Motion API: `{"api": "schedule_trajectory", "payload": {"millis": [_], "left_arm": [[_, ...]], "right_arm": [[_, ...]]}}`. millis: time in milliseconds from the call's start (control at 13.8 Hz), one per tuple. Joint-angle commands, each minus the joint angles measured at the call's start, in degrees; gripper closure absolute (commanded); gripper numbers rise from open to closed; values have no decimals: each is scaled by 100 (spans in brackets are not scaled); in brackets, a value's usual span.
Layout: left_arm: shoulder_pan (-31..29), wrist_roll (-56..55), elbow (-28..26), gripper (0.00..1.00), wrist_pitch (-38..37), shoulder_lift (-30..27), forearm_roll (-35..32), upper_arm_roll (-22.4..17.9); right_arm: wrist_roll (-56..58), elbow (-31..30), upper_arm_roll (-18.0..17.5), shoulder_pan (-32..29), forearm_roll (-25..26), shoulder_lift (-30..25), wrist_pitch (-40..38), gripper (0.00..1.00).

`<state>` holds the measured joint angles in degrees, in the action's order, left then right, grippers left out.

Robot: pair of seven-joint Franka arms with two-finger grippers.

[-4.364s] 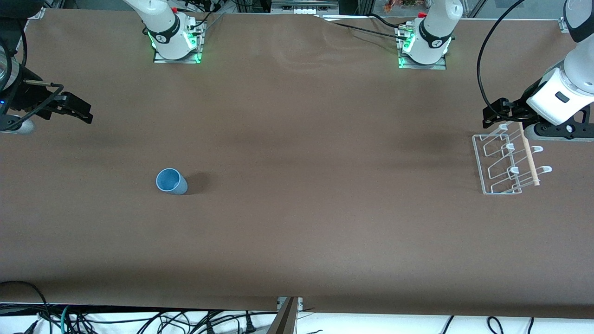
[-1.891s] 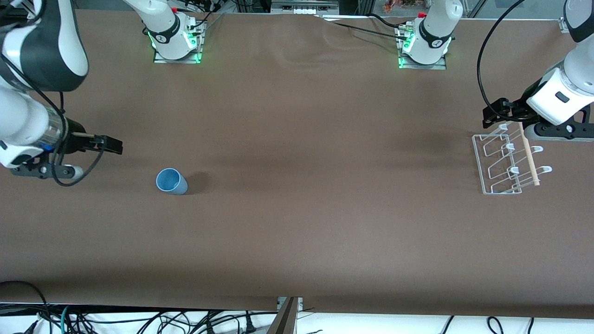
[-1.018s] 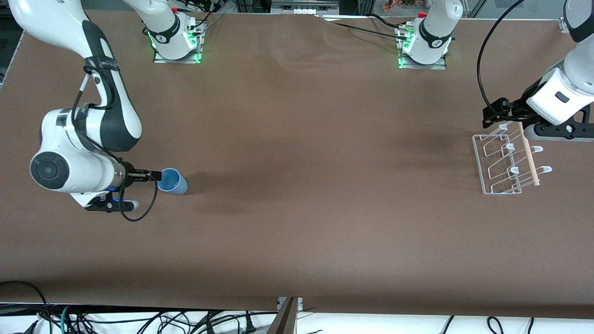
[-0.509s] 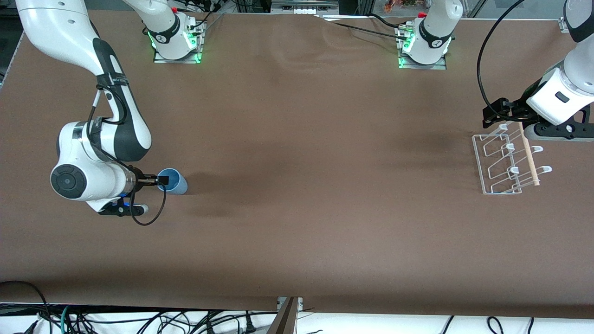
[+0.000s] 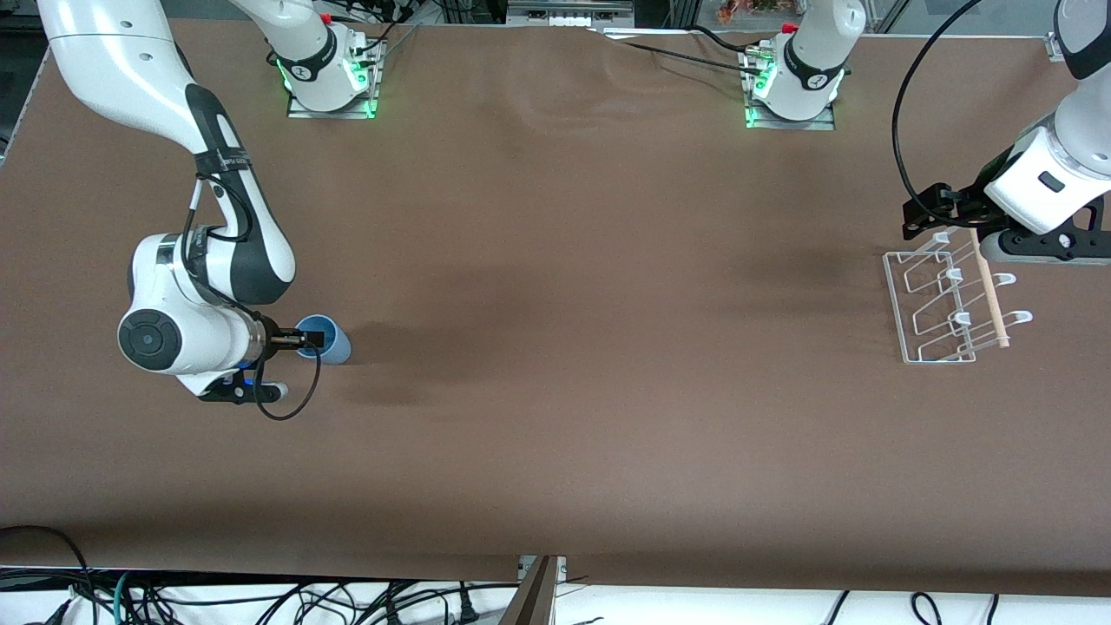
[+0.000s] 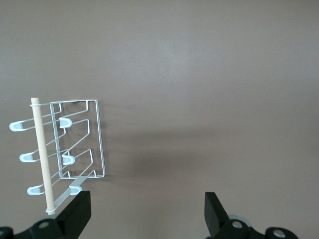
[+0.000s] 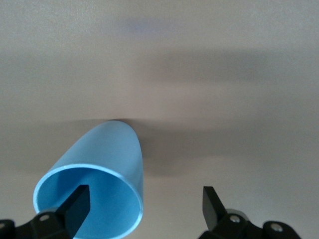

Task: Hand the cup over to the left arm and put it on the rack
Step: 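Close the right gripper on the blue cup's rim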

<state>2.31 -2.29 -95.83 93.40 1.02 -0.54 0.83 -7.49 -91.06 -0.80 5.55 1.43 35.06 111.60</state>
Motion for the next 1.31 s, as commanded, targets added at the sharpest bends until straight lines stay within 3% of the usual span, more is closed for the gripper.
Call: {"api": "schedule_trajectory", "payload": {"millis": [0, 436, 655, 945, 1018, 1236], "left_arm": [[33, 0, -6, 0, -76, -85, -78, -22], [33, 0, -6, 0, -76, -85, -78, -22], [33, 0, -6, 0, -76, -85, -78, -22], [33, 0, -6, 0, -76, -85, -78, -22], [33, 0, -6, 0, -76, -85, -78, -22], [33, 0, -6, 0, -76, -85, -78, -22]], "right_arm": [[54, -236, -17, -10, -64, -96, 239, 0], [54, -456, -17, -19, -64, -122, 565, 3], [54, -430, -17, -19, -64, -140, 530, 50], [46, -395, -8, -19, -82, -166, 477, 96], [46, -395, -8, -28, -82, -175, 477, 100], [19, -377, -17, -28, -91, -210, 389, 100]]}}
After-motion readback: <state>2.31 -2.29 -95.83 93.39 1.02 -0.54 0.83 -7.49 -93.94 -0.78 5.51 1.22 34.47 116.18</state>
